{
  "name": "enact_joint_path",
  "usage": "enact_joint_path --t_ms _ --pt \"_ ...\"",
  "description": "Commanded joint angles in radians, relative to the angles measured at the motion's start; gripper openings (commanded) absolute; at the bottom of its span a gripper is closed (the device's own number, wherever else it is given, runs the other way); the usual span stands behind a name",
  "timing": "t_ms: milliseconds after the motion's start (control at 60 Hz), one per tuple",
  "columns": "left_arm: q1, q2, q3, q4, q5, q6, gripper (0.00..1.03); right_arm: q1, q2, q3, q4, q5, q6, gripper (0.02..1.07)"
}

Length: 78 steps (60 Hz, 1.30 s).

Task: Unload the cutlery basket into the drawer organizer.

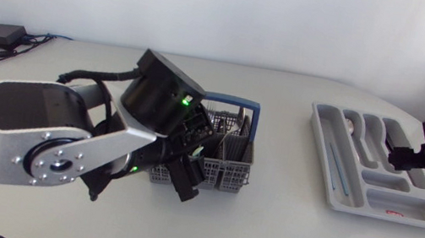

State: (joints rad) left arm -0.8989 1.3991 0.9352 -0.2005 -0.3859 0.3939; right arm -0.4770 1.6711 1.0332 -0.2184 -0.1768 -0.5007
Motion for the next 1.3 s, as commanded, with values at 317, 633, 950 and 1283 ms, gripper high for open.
enact_joint_path --t_ms 317,633,950,1283 --pt "-0.049 0.1 0.037 0.029 -0.119 0.017 0.85 0.097 -0.159 -0.154 0.016 0.013 0.042 0.82" --pt "-0.051 0.144 0.045 0.073 -0.131 0.013 0.69 0.133 -0.206 -0.22 0.044 0.016 0.047 0.82" --pt "-0.046 0.164 0.04 0.09 -0.131 0.008 0.53 0.133 -0.212 -0.245 0.074 0.017 0.04 0.82" --pt "-0.049 0.159 0.039 0.088 -0.125 0.008 0.05 0.133 -0.225 -0.265 0.086 0.017 0.037 0.82"
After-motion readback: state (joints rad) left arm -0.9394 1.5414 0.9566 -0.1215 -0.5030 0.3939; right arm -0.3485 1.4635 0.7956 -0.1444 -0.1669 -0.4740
